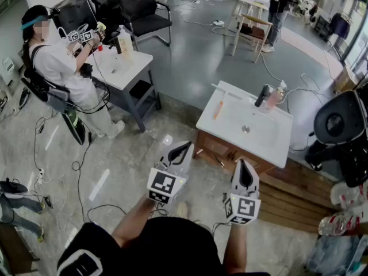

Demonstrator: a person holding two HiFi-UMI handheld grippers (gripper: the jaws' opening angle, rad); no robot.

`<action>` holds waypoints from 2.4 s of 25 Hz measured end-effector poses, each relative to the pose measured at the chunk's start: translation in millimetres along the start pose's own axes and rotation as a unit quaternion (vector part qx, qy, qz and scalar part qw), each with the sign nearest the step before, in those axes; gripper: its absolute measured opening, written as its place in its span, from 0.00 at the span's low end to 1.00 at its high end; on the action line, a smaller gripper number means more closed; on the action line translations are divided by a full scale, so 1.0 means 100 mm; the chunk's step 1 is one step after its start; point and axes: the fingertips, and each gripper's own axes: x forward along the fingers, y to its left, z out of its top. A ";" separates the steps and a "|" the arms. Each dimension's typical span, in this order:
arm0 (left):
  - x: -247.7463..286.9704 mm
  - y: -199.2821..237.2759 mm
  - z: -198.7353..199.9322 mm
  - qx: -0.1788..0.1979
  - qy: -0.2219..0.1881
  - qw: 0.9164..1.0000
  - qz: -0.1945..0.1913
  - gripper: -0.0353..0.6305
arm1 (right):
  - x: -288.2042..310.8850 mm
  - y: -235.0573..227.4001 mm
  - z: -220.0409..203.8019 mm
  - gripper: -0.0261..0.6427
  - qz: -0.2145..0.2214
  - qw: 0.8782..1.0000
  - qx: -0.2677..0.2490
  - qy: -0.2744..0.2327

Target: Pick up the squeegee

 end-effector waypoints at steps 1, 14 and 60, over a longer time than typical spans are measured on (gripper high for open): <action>0.01 0.01 0.00 -0.001 0.000 1.000 -0.001 0.06 | 0.01 0.00 0.00 0.03 0.000 1.000 -0.001 0.001; 0.16 0.17 -0.02 -0.005 -0.005 1.000 -0.002 0.06 | 0.23 0.01 -0.01 0.03 -0.002 1.000 -0.008 0.004; 3.69 1.56 -0.57 -0.052 0.073 0.994 0.066 0.06 | 4.08 -1.27 -0.78 0.04 0.093 0.989 0.044 0.104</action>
